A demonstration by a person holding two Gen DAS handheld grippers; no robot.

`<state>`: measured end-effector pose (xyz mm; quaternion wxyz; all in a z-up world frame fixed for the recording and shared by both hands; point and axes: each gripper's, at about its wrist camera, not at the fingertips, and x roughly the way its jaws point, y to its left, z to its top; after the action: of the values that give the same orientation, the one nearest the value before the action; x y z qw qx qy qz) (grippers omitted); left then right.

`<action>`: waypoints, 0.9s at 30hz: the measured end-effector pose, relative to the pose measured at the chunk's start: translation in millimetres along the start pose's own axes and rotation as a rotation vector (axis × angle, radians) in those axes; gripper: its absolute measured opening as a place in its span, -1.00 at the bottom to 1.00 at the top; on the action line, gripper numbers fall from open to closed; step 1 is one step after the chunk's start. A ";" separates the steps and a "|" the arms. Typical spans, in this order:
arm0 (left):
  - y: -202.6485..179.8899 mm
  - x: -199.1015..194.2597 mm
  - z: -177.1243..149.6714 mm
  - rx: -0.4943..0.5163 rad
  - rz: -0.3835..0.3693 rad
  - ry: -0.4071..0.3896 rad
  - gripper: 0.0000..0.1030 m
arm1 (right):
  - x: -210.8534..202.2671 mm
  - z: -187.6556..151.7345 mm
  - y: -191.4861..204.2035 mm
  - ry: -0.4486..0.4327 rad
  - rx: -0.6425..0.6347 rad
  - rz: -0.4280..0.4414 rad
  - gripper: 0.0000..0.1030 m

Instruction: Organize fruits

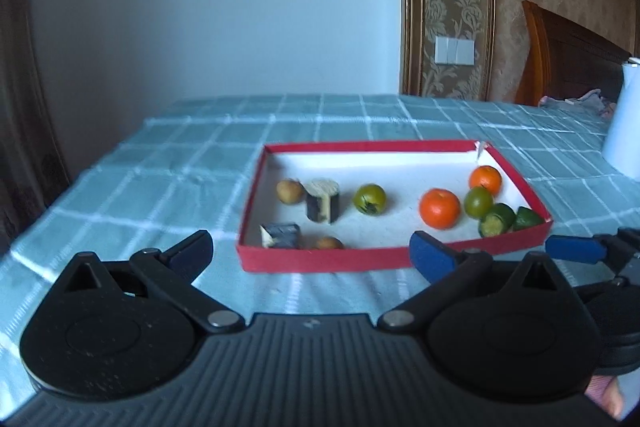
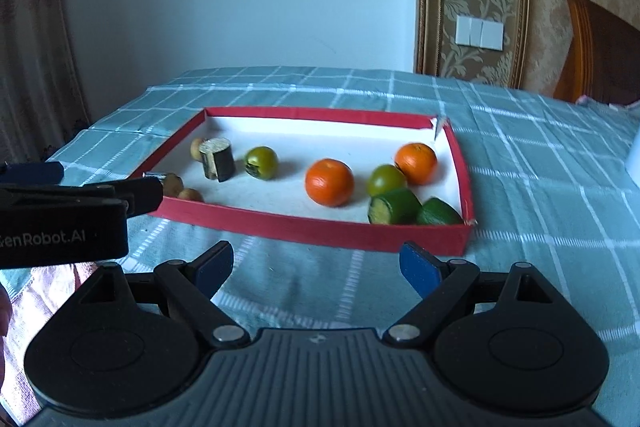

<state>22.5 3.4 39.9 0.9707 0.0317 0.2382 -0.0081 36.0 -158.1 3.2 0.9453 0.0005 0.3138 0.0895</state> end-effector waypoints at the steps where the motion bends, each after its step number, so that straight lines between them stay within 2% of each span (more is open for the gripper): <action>1: -0.8 -1.6 0.0 0.013 0.007 -0.008 1.00 | -0.1 1.0 1.8 -0.003 -0.005 0.000 0.76; 9: -6.5 -7.5 -2.7 0.053 -0.002 -0.051 1.00 | 1.0 2.8 14.3 -0.008 -0.036 -0.005 0.76; 14: -6.1 -6.9 -2.1 0.050 -0.033 -0.037 1.00 | 1.0 1.2 20.5 -0.012 -0.062 -0.013 0.76; 27: -1.7 -5.3 0.7 0.021 -0.026 -0.019 1.00 | 1.2 7.1 30.7 0.000 -0.062 -0.027 0.76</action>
<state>18.1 1.7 42.9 0.9723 0.0388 0.2292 -0.0235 36.0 -127.3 10.0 0.9459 -0.0332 0.3109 0.0862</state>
